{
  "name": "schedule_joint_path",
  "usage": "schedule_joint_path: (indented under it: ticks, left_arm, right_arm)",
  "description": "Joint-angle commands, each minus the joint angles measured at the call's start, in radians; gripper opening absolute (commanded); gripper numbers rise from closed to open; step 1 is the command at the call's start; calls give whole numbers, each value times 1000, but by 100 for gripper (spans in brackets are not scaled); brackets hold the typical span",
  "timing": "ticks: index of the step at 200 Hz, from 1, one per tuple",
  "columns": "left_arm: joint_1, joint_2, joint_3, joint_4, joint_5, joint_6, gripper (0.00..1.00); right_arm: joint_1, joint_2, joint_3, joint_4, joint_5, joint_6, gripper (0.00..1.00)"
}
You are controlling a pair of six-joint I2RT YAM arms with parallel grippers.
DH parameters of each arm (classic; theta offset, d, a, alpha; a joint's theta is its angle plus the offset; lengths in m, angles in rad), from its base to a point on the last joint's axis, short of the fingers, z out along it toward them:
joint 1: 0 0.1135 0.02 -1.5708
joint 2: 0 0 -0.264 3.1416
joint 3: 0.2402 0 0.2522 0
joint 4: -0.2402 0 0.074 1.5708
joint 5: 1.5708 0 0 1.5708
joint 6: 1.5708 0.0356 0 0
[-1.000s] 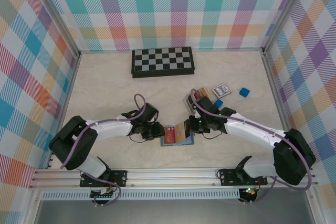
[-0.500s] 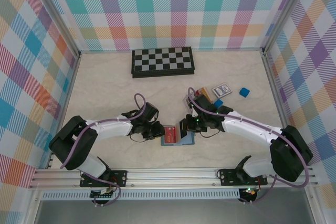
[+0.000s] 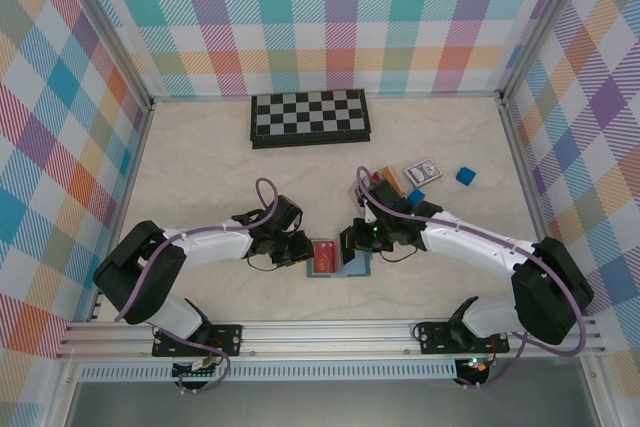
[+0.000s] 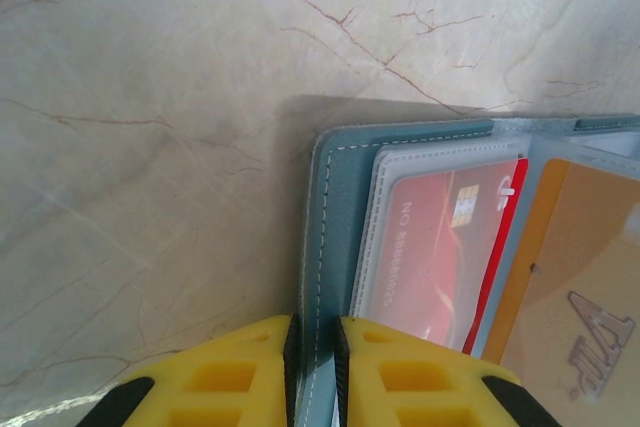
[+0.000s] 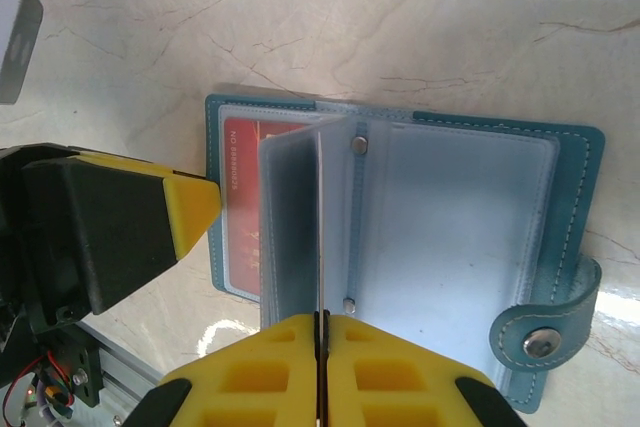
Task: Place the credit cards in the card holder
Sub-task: Flip over the card slot in the card holder.
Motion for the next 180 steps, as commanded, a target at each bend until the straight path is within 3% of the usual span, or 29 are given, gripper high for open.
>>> schedule_joint_path:
  ticks: [1,180]
  left_arm:
    - [-14,-24,19,-7,-13,3,18]
    - [-14,-27,21,0,-8,4,18]
  right_arm:
    - [7,-9,33,-8,6,-20,8]
    - [7,53,38,21,-46,-4,7]
